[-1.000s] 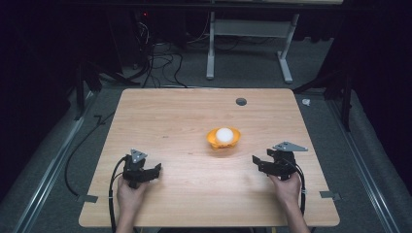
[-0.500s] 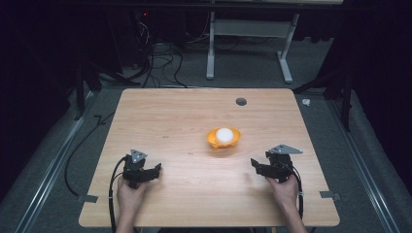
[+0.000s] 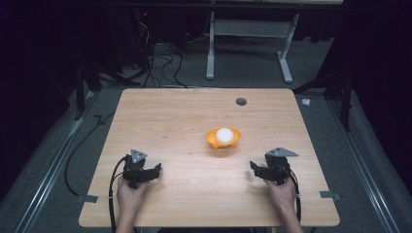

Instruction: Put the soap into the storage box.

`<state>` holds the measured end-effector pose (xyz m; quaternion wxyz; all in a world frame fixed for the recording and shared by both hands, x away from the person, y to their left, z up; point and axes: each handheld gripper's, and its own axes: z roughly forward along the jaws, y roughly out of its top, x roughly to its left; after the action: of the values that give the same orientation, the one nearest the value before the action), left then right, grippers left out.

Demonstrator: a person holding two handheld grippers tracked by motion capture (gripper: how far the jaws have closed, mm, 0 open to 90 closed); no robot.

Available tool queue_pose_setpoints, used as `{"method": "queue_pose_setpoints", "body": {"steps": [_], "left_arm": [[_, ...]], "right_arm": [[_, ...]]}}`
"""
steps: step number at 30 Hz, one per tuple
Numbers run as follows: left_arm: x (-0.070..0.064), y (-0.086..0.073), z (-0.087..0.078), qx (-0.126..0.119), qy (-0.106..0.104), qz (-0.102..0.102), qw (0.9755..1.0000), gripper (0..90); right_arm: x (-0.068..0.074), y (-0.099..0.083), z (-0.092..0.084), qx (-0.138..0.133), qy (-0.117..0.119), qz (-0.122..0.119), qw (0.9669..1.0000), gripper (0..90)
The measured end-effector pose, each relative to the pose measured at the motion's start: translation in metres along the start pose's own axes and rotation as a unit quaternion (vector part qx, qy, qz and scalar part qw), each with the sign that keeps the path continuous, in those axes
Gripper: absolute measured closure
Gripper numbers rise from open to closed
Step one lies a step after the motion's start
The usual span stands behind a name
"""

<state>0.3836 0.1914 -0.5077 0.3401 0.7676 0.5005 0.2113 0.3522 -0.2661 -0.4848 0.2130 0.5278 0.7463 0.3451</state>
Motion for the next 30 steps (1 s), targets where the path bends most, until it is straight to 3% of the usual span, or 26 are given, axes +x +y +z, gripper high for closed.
{"method": "queue_pose_setpoints", "body": {"steps": [13,24,30], "left_arm": [[0.0,0.0,0.0,0.0,0.0,0.0,1.0,22.0],[0.0,0.0,0.0,0.0,0.0,0.0,1.0,22.0],[0.0,0.0,0.0,0.0,0.0,0.0,1.0,22.0]], "right_arm": [[0.006,-0.004,0.008,0.015,-0.025,-0.021,0.9994,31.3],[0.005,-0.008,0.015,0.023,-0.025,-0.018,0.9993,30.4],[0.005,-0.009,0.016,0.014,-0.025,-0.018,0.9994,29.9]]}}
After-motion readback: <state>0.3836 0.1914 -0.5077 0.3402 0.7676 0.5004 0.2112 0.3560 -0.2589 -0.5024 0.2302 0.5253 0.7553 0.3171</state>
